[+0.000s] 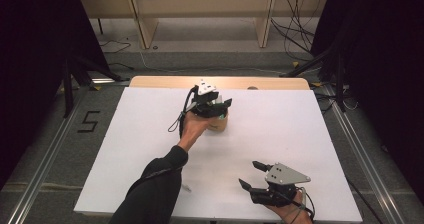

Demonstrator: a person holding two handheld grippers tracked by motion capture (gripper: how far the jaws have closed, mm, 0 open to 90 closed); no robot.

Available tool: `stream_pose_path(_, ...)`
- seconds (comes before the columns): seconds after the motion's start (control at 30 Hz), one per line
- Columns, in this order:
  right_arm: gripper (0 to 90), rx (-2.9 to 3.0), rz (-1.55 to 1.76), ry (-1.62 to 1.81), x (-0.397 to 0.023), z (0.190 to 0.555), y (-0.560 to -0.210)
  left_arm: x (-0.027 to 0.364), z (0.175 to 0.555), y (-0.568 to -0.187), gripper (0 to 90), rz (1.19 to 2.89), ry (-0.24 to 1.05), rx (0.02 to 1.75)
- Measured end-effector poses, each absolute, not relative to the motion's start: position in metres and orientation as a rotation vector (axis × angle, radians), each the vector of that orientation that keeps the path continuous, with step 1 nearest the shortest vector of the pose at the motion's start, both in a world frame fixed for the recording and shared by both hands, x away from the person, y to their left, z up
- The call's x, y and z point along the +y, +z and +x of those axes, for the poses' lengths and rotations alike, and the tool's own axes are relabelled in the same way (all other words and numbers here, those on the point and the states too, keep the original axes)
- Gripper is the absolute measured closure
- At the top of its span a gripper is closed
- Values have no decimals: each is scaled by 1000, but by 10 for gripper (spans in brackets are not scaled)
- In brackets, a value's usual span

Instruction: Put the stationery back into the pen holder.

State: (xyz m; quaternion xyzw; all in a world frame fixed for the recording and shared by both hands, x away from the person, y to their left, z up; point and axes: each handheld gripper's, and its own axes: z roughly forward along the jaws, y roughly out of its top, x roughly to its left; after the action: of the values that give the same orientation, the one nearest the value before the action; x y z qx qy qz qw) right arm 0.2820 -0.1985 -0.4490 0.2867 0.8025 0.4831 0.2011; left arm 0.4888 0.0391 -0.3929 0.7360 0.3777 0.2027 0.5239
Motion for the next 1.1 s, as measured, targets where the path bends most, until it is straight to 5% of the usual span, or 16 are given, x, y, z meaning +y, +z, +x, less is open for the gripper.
stream_pose_path(0.5,314,2236,807,1350,-198,282,-448,89,447,-373,307,1818,344,863)
stream_pose_path(1.1,314,2243,807,1349,-195,281,-448,147,410,-393,244,2054,272,870)
